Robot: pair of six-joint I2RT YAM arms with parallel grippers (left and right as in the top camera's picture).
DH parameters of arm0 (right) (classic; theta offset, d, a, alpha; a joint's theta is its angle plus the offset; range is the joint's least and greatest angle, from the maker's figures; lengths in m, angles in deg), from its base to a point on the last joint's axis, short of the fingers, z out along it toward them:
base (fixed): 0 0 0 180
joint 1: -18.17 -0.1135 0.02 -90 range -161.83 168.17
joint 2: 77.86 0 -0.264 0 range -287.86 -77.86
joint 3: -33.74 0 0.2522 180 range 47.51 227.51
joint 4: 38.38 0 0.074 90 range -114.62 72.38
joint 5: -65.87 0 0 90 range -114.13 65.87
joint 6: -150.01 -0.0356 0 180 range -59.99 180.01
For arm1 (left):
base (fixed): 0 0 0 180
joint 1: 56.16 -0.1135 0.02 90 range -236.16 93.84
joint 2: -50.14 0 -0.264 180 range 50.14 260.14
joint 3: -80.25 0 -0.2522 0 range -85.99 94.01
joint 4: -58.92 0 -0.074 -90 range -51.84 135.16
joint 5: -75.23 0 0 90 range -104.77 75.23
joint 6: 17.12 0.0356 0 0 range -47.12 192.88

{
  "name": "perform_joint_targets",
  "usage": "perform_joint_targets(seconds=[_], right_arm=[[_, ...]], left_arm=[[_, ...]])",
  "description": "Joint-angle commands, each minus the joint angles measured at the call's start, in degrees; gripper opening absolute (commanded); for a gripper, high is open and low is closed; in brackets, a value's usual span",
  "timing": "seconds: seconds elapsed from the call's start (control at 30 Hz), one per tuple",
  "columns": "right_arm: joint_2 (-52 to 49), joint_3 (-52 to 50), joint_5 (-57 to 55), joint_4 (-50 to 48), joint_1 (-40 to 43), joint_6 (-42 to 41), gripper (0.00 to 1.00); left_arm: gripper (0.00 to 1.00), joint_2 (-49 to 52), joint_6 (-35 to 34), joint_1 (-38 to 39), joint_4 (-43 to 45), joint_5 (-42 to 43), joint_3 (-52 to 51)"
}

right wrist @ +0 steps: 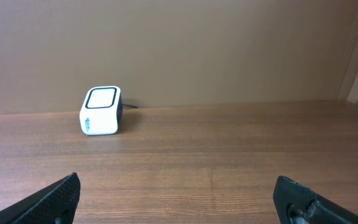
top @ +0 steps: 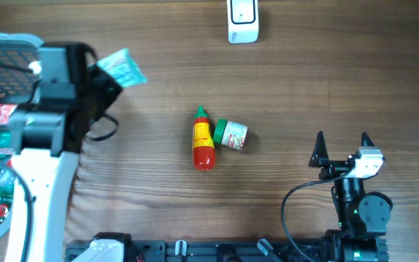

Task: Scan the item barcode
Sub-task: 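Carry the wipes pack with the left gripper and set it beside the jar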

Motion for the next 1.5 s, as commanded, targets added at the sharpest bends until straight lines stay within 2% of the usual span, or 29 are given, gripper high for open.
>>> perform_joint_targets(seconds=[0.0, 0.63, 1.23, 1.47], right_arm=[[0.0, -0.2, 0.9, -0.1, -0.3, 0.5, 1.00], [0.0, -0.2, 0.9, -0.1, -0.3, 0.5, 1.00], [0.0, -0.2, 0.9, -0.1, -0.3, 0.5, 1.00], [0.0, -0.2, 0.9, -0.1, -0.3, 0.5, 1.00]], left_arm=[[0.04, 4.6, 0.3, 5.1, 0.2, -1.0, 1.0], [0.04, 25.6, -0.2, 22.1, 8.4, -1.0, 1.0], [0.04, 35.8, -0.2, 25.3, 10.7, -0.7, 0.7], [0.04, 42.0, -0.2, 29.2, 15.9, -0.7, 0.7]])
